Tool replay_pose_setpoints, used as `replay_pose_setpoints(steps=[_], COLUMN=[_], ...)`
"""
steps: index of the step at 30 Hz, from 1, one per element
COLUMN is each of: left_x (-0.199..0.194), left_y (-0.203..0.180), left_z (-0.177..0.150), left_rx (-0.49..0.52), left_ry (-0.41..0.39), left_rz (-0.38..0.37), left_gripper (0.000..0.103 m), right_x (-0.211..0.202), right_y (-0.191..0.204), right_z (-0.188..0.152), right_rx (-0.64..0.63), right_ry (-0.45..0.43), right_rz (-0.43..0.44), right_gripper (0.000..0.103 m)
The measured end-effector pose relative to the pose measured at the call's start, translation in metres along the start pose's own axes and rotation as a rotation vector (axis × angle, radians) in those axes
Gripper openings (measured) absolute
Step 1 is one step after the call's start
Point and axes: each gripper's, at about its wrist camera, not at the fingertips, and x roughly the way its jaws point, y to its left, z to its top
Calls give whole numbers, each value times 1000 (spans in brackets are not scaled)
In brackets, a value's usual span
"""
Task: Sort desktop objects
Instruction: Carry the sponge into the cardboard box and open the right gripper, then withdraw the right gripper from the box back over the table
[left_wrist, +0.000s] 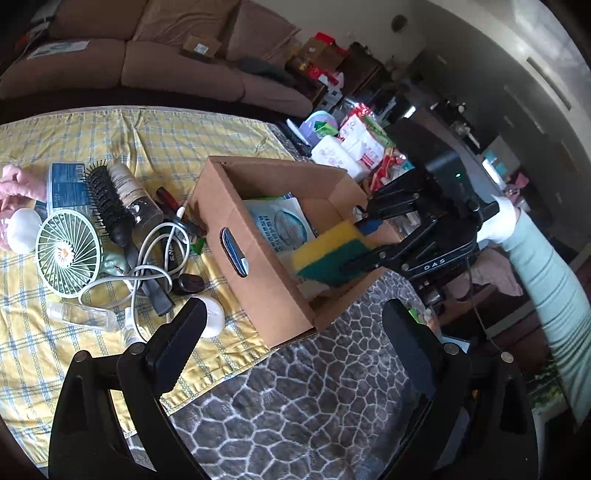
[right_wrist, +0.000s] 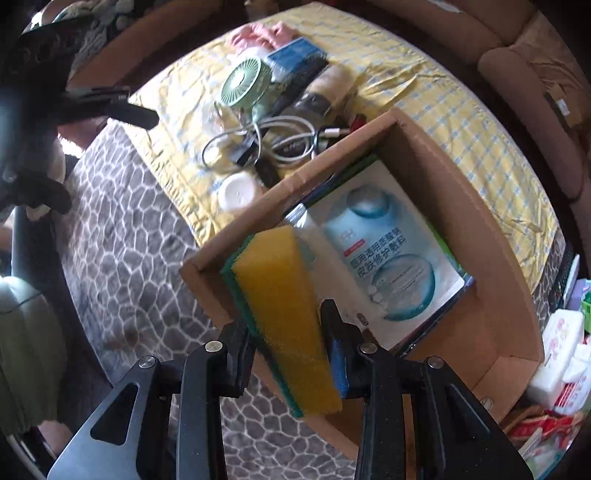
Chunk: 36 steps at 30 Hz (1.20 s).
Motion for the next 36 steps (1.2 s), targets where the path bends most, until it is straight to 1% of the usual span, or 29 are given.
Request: replay_pose_setpoints(steps=[1,2,3,4,5,6,7,8,10,12,13,14,16,17,19,20,22,23,26,28,30,33,36], left_x=[1,4,8,12,16,21,27,32,43,53,57,61,65,65,60,55,42,34,15,5,-3,-7,-15], left_y=[-3,-5,-8,-10,-12,-15,-17,-20,-26,-33,-36,-39,-42,-40,-34,-29,-17,-11,10,26,42,66,90], left_z=[2,3,4,4,6,7,9,11,16,22,25,28,36,41,50,53,58,59,56,49,40,21,2], left_rx=[2,6,8,12,19,29,41,54,86,121,137,153,162,151,103,73,19,2,-29,-56,-78,-114,-171], left_ry=[1,4,12,22,30,39,49,60,81,98,105,109,103,94,60,41,4,-10,-30,-31,-33,-8,-3], left_rz=[5,6,5,6,11,18,25,31,37,34,38,45,50,44,22,8,-9,0,61,100,130,191,236], left_gripper=[96,96,96,96,96,96,96,96,96,96,96,96,96,96,96,96,96,97,102,103,103,103,103], right_x=[9,20,28,32,34,32,27,19,1,-14,-19,-21,-20,-15,-9,-7,-2,2,23,34,42,52,48], right_y=[-2,-2,-3,-8,-14,-20,-27,-36,-48,-56,-60,-66,-86,-98,-121,-126,-134,-135,-127,-116,-101,-81,-70], right_z=[2,3,6,10,15,21,25,28,26,14,7,-1,-20,-25,-37,-37,-31,-25,-12,-11,-13,-11,-8], right_rx=[-11,-28,-48,-48,-43,-43,-31,-5,39,75,87,116,216,297,445,491,544,554,550,535,499,451,438], right_ry=[54,110,160,184,194,179,145,97,-36,-150,-197,-235,-289,-306,-358,-393,-446,-449,-371,-326,-303,-245,-236], right_rz=[45,79,94,106,98,58,14,-7,-32,12,7,1,-24,-30,30,50,132,155,168,193,224,198,175], right_gripper=[37,47,58,63,70,71,71,71,72,73,75,79,80,80,80,80,80,80,80,80,80,80,80])
